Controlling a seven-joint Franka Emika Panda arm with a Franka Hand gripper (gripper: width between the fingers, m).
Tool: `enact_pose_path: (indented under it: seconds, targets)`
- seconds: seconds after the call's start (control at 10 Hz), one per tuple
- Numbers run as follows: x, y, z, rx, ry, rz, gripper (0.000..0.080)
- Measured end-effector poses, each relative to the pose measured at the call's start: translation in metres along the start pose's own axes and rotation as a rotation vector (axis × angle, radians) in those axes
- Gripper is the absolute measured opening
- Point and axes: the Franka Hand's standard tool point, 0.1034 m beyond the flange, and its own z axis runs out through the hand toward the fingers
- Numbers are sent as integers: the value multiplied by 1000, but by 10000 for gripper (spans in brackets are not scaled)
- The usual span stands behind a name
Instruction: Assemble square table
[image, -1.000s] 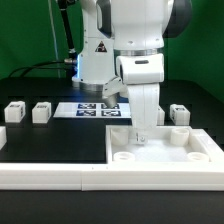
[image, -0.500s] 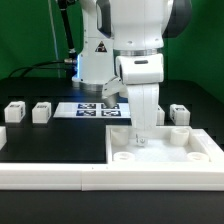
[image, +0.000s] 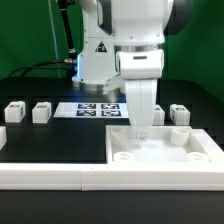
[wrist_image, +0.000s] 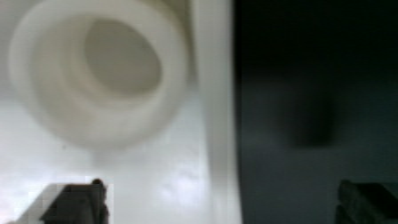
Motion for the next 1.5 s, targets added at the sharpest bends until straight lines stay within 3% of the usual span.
enact_pose_path:
  seconds: [0.1,0.5,0.7,0.8,1.1,1.3,1.5]
  targets:
    - [9,-7,-11,-2,-10,70,649]
    - [44,-32,-31,-17,-11,477,649]
    - [65,-40,-32,-20,-5,635,649]
    - [61,-35,-28,-35,28,705,649]
    - [69,-40,-28,-12,35,1026,649]
    - [95,-63,-25,22,9,1229,649]
    - [99,-69,-22,40,-3,1292,649]
